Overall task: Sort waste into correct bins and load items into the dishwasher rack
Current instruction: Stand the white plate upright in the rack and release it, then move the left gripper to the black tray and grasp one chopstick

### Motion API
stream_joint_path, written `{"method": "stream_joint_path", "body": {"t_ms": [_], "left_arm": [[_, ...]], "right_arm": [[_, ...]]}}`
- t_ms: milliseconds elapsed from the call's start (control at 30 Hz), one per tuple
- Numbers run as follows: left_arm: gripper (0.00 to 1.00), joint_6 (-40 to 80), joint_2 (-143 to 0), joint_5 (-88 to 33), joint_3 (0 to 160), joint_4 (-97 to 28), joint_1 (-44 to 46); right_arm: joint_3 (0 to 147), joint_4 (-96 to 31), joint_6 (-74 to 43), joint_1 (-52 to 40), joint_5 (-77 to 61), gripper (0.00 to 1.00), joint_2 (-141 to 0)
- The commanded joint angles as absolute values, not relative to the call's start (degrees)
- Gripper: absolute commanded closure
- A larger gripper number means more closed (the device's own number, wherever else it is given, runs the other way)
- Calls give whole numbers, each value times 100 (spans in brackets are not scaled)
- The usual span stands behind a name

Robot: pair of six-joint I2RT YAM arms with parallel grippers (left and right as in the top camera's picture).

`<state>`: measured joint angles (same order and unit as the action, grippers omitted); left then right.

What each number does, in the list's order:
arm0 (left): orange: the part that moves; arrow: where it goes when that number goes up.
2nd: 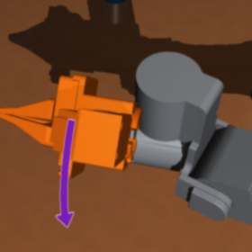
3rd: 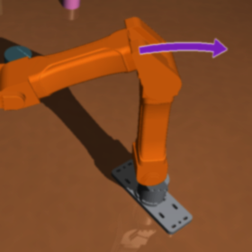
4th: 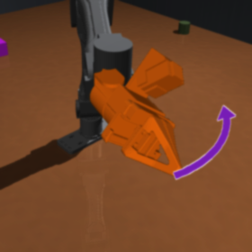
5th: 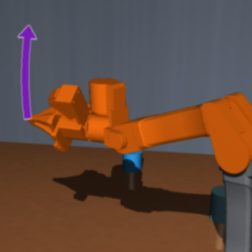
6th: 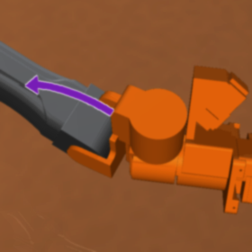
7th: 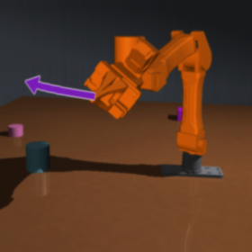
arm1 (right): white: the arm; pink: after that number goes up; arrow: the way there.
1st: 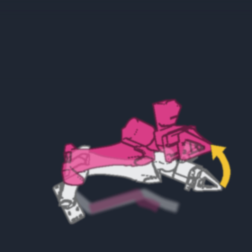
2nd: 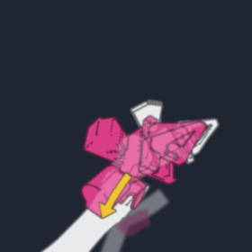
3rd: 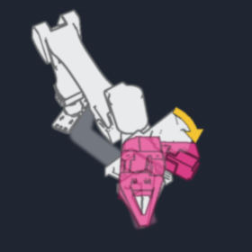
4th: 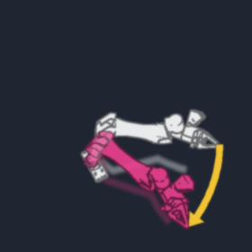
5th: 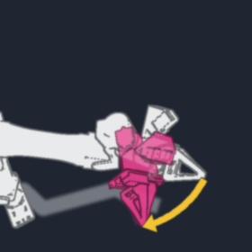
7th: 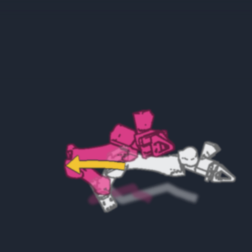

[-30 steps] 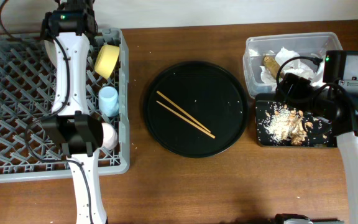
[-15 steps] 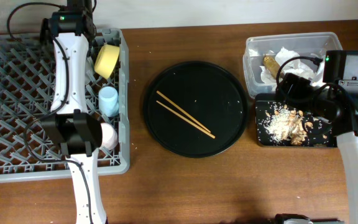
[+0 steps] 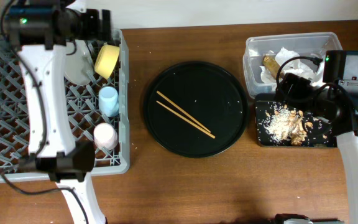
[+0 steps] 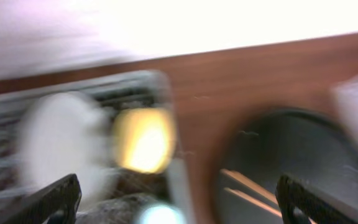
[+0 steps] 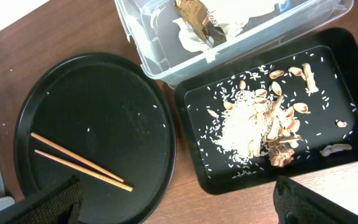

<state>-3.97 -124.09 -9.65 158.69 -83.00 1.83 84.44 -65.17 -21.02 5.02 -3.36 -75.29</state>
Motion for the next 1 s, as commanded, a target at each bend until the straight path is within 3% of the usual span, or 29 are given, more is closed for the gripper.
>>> {"method": "stream_joint_path", "body": {"t_ms": [0,133,267,367,500,700,967], "left_arm": [[0,-281,-12564,-3017,15793,-8628,423],[0,-23,-12569,-2683,15401,-8906,928],[1,1153,-12569,-851,14776,-8785,1680],[11,2281,-12569,189,13788,-8193,2368],[27,3096,-12569,283,12300,-6949,2886],[28,3940,-12569,281,10766,-5564,3098],[34,4141,-12569,279,9843,-4790,3109]], "right_arm": [[8495,-6517,-2132,528,-231,1,-7537],[8495,-6517,-2132,528,-231,2,-7537],[8495,-6517,-2132,528,-231,2,-7537],[8495,-6517,-2132,528,-231,2,-7537],[8495,-6517,-2132,528,-231,1,-7537],[8495,-6517,-2132,528,-231,2,-7537],[8495,-6517,-2132,528,-231,2,-7537]]}}
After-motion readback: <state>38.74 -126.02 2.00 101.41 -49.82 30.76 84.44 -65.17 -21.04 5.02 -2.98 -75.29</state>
